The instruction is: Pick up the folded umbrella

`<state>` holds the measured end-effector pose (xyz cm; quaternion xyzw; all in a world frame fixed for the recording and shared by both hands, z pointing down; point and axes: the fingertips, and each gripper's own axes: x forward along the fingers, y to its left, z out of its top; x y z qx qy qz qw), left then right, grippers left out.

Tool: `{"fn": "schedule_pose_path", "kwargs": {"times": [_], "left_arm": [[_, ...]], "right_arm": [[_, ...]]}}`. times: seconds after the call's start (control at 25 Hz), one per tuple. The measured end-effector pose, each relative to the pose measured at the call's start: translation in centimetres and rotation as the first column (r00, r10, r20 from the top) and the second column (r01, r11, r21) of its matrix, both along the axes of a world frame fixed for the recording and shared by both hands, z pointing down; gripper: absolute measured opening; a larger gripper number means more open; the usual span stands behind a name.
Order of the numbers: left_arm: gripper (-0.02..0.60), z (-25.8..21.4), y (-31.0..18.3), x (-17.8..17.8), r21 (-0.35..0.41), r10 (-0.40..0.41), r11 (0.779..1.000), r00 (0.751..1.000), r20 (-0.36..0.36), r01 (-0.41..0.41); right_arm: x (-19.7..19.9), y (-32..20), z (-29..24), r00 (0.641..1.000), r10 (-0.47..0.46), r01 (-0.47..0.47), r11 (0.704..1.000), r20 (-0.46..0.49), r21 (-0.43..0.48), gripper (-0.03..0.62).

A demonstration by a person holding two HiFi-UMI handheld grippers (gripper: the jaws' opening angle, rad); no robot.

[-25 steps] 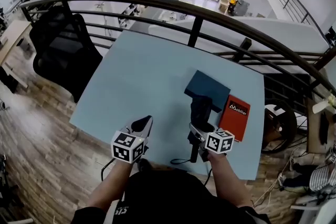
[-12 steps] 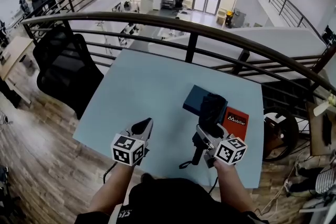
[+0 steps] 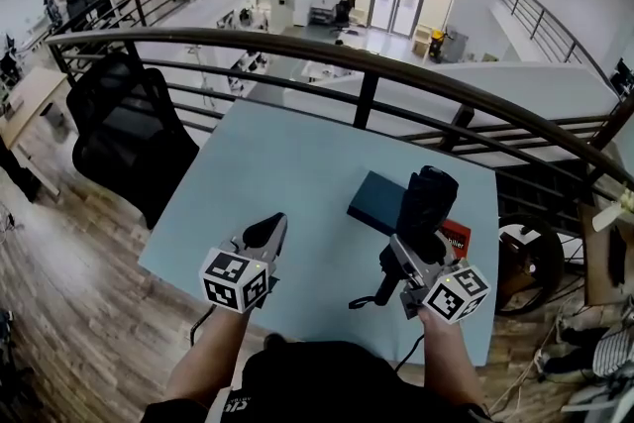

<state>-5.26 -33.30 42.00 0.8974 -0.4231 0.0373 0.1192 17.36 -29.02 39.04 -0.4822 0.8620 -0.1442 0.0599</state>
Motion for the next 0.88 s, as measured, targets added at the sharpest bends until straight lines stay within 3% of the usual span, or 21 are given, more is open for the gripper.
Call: {"fn": "schedule_pose_path", "kwargs": {"times": [0.88], "left_arm": [[0.005,-2.7,-0.9,-1.4,0.058,-0.049,0.997,0.999,0.001,0.049]], "right_arm": [[1.7,0.0,-8.9,0.999,0.022,-0.010,0.976,-0.049,0.216,0.267]]}}
